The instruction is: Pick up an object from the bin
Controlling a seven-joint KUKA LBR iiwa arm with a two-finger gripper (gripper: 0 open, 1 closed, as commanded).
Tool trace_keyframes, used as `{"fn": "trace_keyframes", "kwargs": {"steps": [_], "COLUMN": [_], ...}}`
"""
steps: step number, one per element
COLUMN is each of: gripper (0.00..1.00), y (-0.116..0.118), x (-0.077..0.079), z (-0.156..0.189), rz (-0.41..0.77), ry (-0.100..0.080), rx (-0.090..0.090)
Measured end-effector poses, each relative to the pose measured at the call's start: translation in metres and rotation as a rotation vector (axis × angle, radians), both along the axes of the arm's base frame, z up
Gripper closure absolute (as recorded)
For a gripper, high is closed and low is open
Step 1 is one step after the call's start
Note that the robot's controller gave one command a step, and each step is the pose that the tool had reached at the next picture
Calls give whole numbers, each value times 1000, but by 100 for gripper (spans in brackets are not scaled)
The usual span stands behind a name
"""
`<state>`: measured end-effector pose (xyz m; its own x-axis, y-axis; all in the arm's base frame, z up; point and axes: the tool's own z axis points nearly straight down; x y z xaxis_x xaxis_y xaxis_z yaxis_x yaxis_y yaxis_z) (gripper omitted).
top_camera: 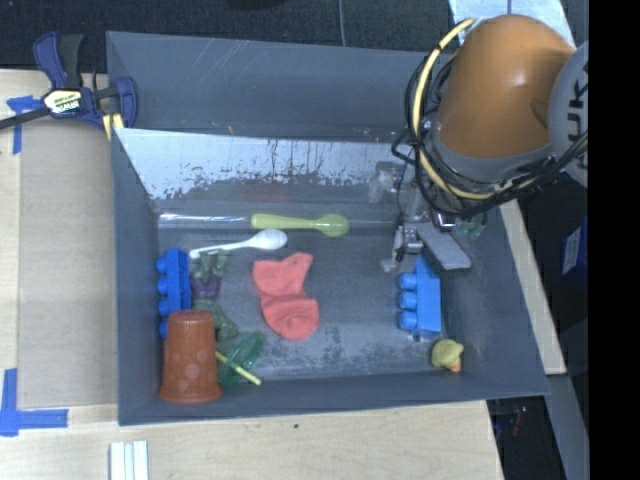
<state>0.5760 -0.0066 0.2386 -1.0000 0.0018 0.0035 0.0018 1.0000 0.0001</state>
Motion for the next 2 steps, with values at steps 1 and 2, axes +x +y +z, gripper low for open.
{"fn": "trace_keyframes", "kwargs": {"steps": [1, 2], "gripper": [0, 0], "y": [0, 28], "x": [1, 15], "z": [4, -29], "rz": [0, 113], "ry": [-7, -16], "rx": [0, -2]}}
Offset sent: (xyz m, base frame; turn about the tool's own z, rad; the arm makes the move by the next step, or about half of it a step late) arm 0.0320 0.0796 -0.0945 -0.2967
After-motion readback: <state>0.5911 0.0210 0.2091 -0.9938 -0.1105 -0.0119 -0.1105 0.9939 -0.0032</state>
